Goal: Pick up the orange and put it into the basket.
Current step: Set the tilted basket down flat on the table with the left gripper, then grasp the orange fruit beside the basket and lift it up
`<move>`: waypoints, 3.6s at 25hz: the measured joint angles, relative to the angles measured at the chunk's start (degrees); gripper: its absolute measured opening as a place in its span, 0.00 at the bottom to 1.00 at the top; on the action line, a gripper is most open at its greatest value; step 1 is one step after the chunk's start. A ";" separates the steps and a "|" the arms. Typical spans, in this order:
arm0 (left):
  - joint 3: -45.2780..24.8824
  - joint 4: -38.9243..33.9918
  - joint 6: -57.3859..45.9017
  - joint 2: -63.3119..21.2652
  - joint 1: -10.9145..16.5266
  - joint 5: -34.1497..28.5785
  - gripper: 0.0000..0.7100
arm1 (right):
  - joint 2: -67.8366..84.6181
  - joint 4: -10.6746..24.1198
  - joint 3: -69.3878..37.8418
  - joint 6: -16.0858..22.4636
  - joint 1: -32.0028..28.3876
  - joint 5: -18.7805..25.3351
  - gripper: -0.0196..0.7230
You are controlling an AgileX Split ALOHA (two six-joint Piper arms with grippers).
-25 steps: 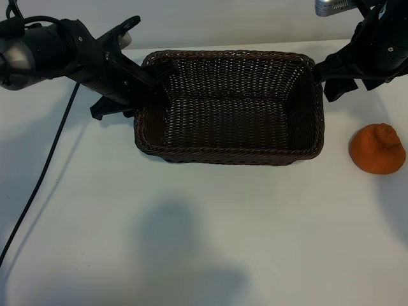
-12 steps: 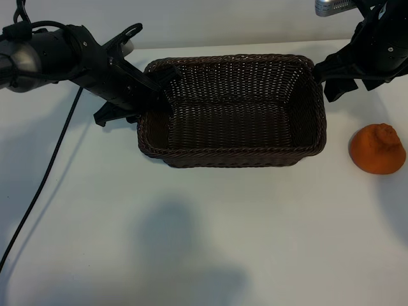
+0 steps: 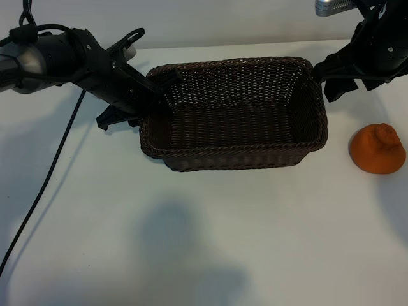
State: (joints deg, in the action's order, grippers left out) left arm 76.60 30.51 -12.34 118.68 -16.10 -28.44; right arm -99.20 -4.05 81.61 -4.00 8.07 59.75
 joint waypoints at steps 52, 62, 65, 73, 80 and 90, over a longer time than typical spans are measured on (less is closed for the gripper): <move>17.86 -30.51 5.41 -16.05 14.22 -33.48 0.84 | 0.00 0.00 0.00 -0.01 0.00 0.25 0.83; 17.86 -30.12 9.28 -27.05 22.11 -35.50 0.84 | 0.00 0.00 0.00 -0.01 0.00 0.25 0.83; 17.86 -27.49 11.27 -32.49 22.17 -36.03 0.84 | 0.00 0.00 0.00 -0.01 0.00 0.25 0.83; 14.18 -21.88 15.76 -49.58 22.17 -35.25 0.84 | 0.00 0.00 0.00 -0.01 0.00 0.25 0.83; -4.70 -21.83 17.79 -73.30 22.17 -24.83 0.84 | 0.00 0.00 0.00 -0.09 0.00 0.25 0.83; -24.78 -21.72 20.92 -98.67 22.17 -19.12 0.84 | 0.00 0.00 0.00 -0.09 0.00 0.35 0.83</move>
State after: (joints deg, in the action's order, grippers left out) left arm 51.81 8.79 8.58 20.01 6.07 -47.56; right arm -99.20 -4.05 81.61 -4.08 8.07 60.10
